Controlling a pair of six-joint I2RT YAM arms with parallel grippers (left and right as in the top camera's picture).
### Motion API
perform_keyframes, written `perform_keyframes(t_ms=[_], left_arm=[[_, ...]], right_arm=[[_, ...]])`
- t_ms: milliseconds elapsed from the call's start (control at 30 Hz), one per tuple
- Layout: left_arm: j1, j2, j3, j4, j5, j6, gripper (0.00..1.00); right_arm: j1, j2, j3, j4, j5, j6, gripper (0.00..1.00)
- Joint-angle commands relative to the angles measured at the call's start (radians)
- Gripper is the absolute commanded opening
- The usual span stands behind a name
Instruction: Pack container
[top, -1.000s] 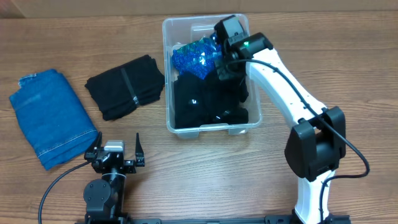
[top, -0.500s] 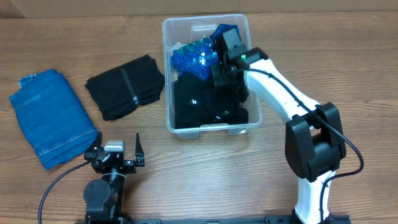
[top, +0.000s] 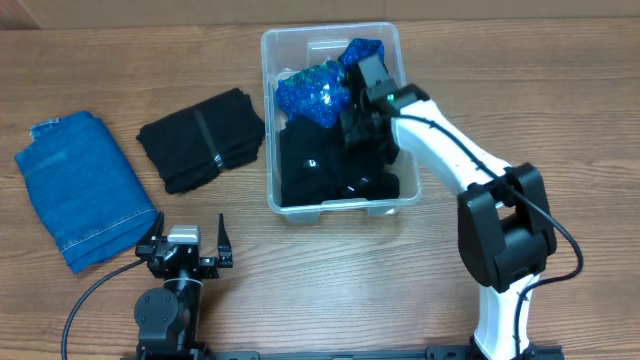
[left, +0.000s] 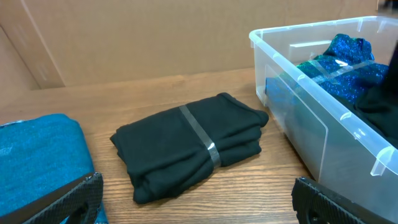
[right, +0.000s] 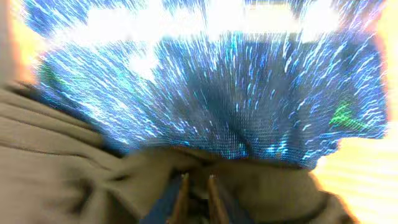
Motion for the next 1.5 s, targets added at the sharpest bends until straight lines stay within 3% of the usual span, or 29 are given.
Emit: perform_keyframes(t_ms=[0, 200, 267, 333, 367, 600, 1033, 1267, 1467], left_arm=[[-0.004, 0.002, -0.005, 0.002, -0.006, 0.023, 1.00], [-0.004, 0.002, -0.005, 0.002, -0.006, 0.023, 1.00], [-0.004, 0.002, -0.005, 0.002, -0.006, 0.023, 1.00], [-0.004, 0.002, -0.005, 0.002, -0.006, 0.023, 1.00], [-0.004, 0.002, -0.005, 0.002, -0.006, 0.023, 1.00], [-0.004, 0.002, -0.005, 0.002, -0.006, 0.023, 1.00], [-0.004, 0.002, -0.005, 0.062, -0.023, 0.048, 1.00], [-0.004, 0.002, 0.005, 0.126, 0.205, 0.048, 1.00], [-0.003, 0.056, 0.309, -0.192, 0.075, 0.056, 1.00]], right_arm=[[-0.007, -0.158, 0.163, -0.074, 0.009, 0.003, 0.20], [-0.112, -0.293, 0.232, -0.219, 0.162, 0.003, 0.40], [-0.182, -0.320, 0.232, -0.272, 0.164, 0.006, 0.59], [-0.276, -0.327, 0.232, -0.327, 0.161, 0.030, 0.94], [-0.324, -0.326, 0.230, -0.353, 0.161, 0.030, 1.00], [-0.511, -0.320, 0.225, -0.415, 0.140, 0.030, 1.00], [-0.531, -0.320, 0.225, -0.415, 0.138, 0.029, 1.00], [-0.531, -0.320, 0.225, -0.414, 0.138, 0.029, 1.00], [-0.531, -0.320, 0.225, -0.415, 0.138, 0.029, 1.00]])
